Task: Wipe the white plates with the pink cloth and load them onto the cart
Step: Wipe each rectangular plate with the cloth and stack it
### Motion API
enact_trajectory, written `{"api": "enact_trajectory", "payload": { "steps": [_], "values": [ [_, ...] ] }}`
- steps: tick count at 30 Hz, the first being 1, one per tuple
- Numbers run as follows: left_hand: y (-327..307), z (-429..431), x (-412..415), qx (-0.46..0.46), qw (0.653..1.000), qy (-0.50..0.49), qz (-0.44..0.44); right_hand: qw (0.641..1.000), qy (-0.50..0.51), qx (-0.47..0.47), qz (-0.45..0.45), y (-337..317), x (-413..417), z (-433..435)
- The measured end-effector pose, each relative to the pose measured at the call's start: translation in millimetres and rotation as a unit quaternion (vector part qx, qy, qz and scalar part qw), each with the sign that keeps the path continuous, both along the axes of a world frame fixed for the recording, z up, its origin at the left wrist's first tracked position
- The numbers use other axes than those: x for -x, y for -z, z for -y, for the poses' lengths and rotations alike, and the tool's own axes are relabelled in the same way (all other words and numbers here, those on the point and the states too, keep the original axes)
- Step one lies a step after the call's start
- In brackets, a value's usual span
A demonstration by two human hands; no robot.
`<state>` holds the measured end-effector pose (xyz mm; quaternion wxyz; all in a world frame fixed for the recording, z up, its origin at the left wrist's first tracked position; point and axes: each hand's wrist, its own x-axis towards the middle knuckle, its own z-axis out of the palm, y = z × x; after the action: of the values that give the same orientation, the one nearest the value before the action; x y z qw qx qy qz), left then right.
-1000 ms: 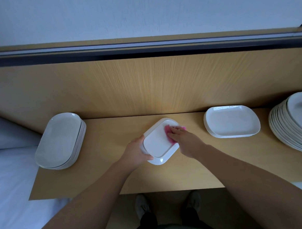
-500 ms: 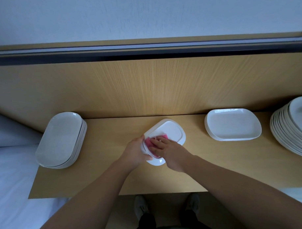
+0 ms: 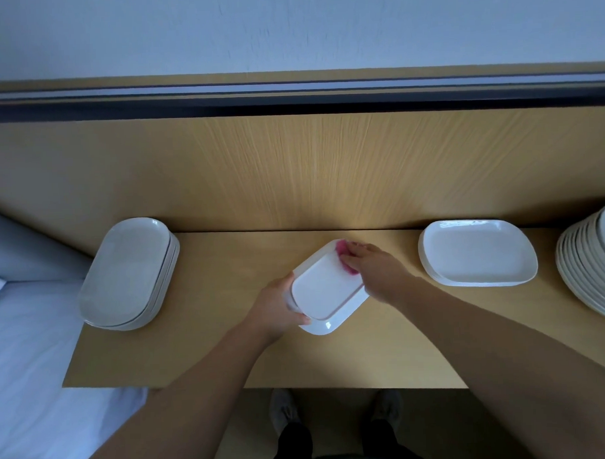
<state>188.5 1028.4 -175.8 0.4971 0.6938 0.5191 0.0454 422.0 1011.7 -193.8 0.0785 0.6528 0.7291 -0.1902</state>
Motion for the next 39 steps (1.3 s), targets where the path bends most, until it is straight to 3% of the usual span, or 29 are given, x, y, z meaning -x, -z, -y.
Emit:
{"api": "enact_trajectory", "payload": {
  "steps": [3,6,9,13,19,26,34,39],
  "values": [
    [-2.5,-2.1,1.2,0.024,0.999,-0.008,0.026,1.0,0.029,-0.012,-0.004,4.3,-3.9,3.0],
    [-6.7,-0.6,4.1,0.075,0.992,-0.075,0.065,0.998,0.029,-0.058,-0.025,6.9,-3.6,7.4],
    [-11.5,2.4,8.8,0.085,0.985,-0.14,0.062,0.992,0.017,-0.104,-0.066,8.6,-3.8,6.5],
    [-26.7,9.2,12.1,0.085,0.982,-0.156,0.059,0.977,-0.011,-0.169,-0.131,-3.5,-3.4,2.9],
    [-65.6,24.2,25.5,-0.039,0.974,-0.218,0.055,0.953,-0.063,-0.231,-0.185,-35.8,-0.9,-9.9],
    [-96.5,46.4,67.0,-0.2,0.946,-0.253,-0.014,0.92,-0.153,-0.256,-0.255,-51.9,25.7,-25.3],
    [-89.1,51.5,118.1,-0.34,0.889,-0.275,-0.134,0.916,-0.199,-0.271,-0.221,-70.0,63.1,-34.6],
    [-68.4,46.5,153.6,-0.422,0.854,-0.256,-0.163,0.918,-0.214,-0.265,-0.202,-71.3,92.5,-41.5]
  ]
}}
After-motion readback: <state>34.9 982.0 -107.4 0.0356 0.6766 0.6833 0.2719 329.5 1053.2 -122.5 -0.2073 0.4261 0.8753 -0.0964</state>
